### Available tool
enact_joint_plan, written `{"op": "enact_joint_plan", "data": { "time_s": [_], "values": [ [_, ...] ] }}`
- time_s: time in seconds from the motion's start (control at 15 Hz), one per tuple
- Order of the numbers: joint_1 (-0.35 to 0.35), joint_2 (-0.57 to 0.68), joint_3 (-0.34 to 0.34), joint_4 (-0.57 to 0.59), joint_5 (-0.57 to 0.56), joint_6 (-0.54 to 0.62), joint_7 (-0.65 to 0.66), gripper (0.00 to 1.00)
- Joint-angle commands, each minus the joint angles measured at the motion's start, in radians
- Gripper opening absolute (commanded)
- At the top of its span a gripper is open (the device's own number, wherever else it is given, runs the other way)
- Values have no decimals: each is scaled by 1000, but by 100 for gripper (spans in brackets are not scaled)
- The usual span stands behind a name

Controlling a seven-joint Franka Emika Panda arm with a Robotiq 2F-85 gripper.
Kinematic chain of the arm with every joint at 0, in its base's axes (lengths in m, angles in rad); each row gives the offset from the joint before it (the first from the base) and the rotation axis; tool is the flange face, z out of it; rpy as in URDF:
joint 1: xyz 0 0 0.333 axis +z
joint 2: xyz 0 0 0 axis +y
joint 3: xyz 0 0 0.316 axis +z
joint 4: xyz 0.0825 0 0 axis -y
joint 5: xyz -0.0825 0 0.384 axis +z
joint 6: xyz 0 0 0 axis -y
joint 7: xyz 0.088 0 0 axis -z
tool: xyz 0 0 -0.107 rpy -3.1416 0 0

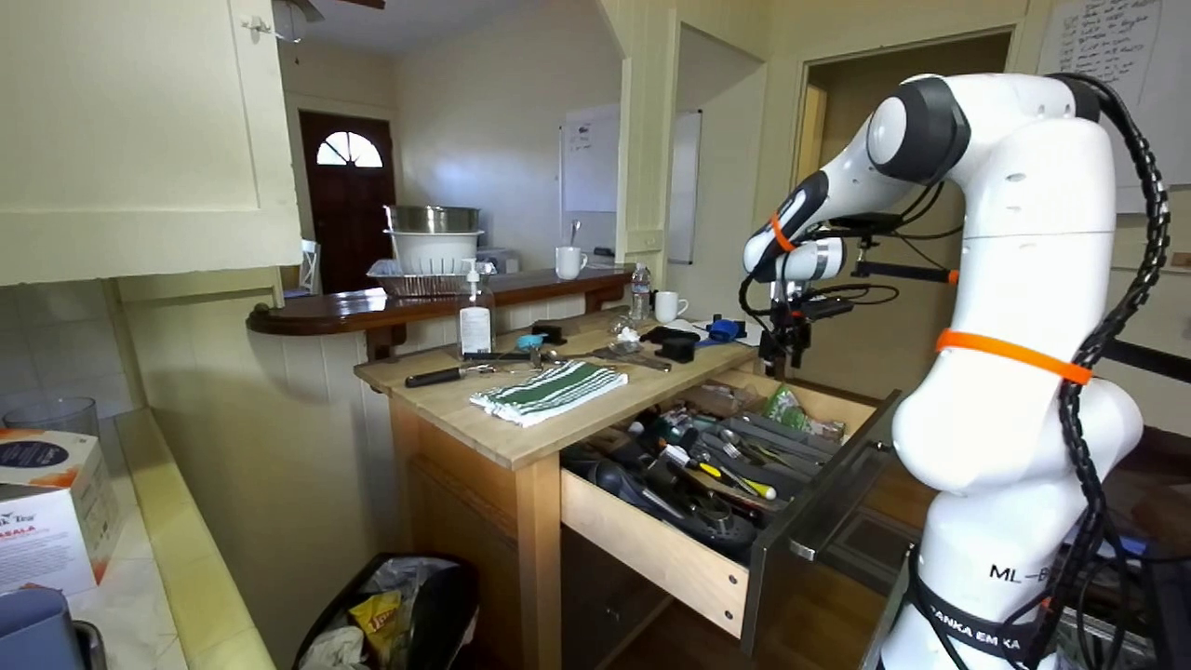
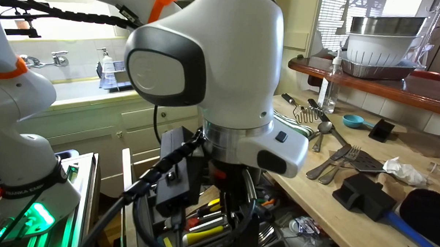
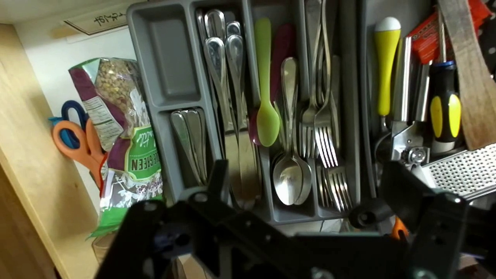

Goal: Move the spoon to the open drawer

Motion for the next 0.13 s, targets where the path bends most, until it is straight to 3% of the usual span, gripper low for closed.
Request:
{"op": "enact_joint_plan", "data": {
  "time_s": [0.0, 0.07],
  "values": [
    [37, 11, -39, 4, 7, -2, -5, 100],
    [36, 18, -38, 4, 7, -2, -5, 100]
  ]
}}
